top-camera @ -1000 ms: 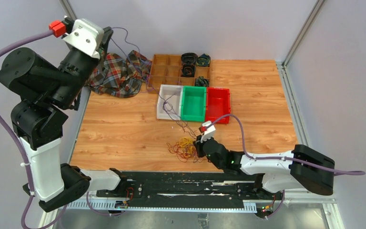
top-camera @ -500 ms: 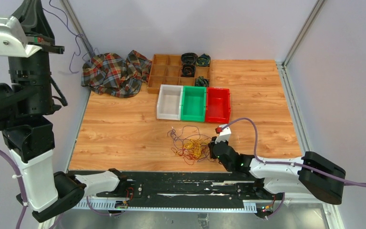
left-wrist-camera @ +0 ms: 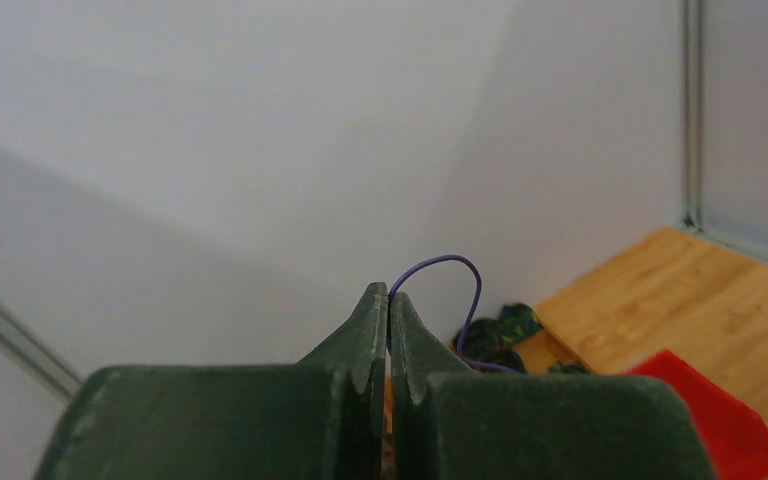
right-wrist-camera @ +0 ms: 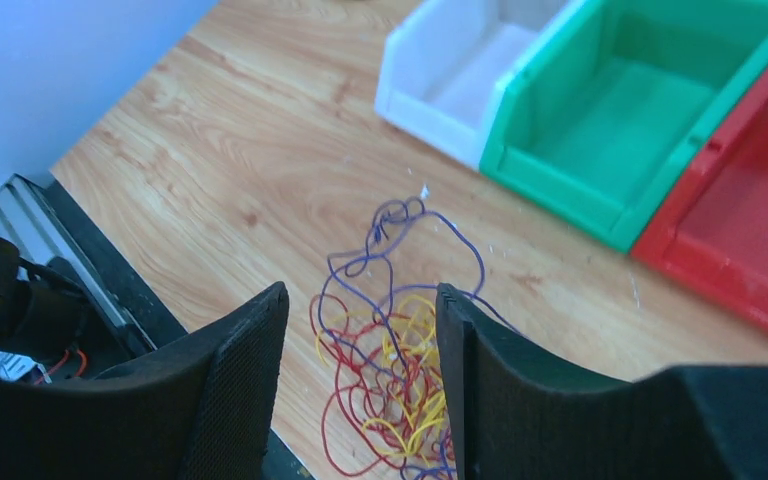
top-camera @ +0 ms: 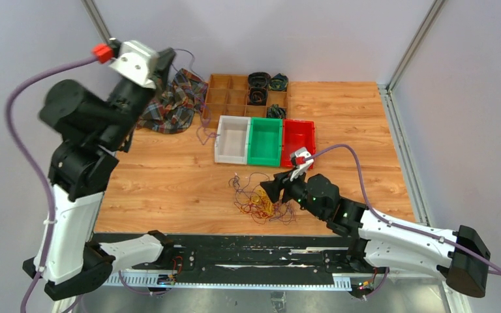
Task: Untangle the cables
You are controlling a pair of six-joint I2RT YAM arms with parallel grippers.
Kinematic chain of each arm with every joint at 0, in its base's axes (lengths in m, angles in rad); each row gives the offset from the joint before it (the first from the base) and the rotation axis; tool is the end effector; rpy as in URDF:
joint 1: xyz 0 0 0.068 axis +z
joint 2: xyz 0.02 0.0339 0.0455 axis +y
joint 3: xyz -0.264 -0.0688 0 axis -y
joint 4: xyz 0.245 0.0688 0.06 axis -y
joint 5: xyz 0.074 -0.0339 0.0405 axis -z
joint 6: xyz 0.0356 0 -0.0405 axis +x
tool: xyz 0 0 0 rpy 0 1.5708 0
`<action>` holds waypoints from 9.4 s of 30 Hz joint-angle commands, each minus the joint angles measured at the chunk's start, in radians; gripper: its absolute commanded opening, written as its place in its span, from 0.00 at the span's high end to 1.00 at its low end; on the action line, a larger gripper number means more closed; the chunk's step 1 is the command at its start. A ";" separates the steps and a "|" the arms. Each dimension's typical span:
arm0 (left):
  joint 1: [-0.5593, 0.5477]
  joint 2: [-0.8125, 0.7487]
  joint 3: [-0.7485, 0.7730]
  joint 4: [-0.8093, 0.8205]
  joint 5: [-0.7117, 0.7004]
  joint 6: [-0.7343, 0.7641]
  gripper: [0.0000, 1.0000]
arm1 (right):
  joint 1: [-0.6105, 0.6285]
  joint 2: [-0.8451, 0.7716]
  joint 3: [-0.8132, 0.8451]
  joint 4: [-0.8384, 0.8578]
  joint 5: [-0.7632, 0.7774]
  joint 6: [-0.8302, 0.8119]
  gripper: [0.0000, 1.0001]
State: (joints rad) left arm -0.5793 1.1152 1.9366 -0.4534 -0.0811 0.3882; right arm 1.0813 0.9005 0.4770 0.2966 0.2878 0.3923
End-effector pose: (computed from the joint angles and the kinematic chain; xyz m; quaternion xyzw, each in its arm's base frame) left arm 0.1095 -0.0682 0.6102 0.2333 0.5160 -0.0558 0.8223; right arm 0.1083 0.1817 0.2607 -0.1617 0.7311 0.3597 0.5567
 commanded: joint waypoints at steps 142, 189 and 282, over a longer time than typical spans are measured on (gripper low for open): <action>-0.102 0.770 -0.389 -0.465 0.814 0.527 0.07 | -0.458 -0.160 0.071 -0.342 -0.114 0.041 0.49; -0.122 0.131 -0.194 -0.528 0.394 -0.032 1.00 | -0.061 0.088 0.364 -0.058 -0.203 -0.122 0.21; -0.122 0.120 0.043 0.205 0.213 0.116 1.00 | -0.083 0.079 0.149 -0.081 0.167 0.025 0.31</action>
State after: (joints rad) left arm -0.6960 1.1870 1.9823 -0.2760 0.1009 0.5591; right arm 1.0080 0.9989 0.5568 0.2863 0.3260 0.4450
